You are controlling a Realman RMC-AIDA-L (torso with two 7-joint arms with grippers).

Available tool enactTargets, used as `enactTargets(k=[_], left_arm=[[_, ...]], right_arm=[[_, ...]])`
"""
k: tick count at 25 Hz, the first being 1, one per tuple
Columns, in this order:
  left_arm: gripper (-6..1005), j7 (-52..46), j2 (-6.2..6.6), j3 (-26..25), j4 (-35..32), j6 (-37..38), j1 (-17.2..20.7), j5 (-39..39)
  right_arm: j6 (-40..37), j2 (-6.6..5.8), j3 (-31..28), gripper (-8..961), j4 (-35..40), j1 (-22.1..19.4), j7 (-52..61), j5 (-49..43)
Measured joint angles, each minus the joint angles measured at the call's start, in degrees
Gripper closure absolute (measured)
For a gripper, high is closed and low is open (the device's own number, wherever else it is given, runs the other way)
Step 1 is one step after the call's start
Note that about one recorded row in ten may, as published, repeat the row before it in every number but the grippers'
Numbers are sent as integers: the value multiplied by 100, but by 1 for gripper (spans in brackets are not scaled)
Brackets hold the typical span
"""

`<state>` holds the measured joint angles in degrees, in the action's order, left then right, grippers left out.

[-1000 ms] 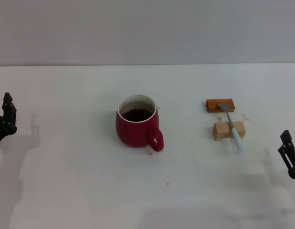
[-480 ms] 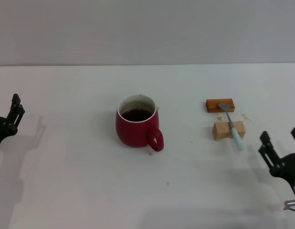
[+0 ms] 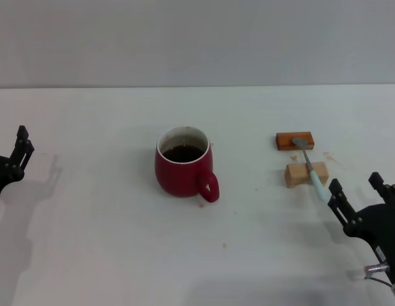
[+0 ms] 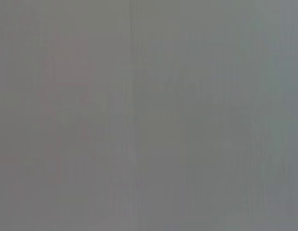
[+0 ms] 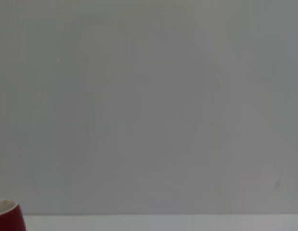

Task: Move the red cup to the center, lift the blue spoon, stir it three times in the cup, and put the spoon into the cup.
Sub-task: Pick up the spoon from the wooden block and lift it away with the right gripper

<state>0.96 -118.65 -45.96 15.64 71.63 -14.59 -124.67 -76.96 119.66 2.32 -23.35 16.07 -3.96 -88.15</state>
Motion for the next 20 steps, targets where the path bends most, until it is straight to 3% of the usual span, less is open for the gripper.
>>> enactTargets(k=[20], left_arm=[[191,0,0,18,0,1,22,-32]], right_arm=[[693,-6,-65,200,-90,304,1,4]])
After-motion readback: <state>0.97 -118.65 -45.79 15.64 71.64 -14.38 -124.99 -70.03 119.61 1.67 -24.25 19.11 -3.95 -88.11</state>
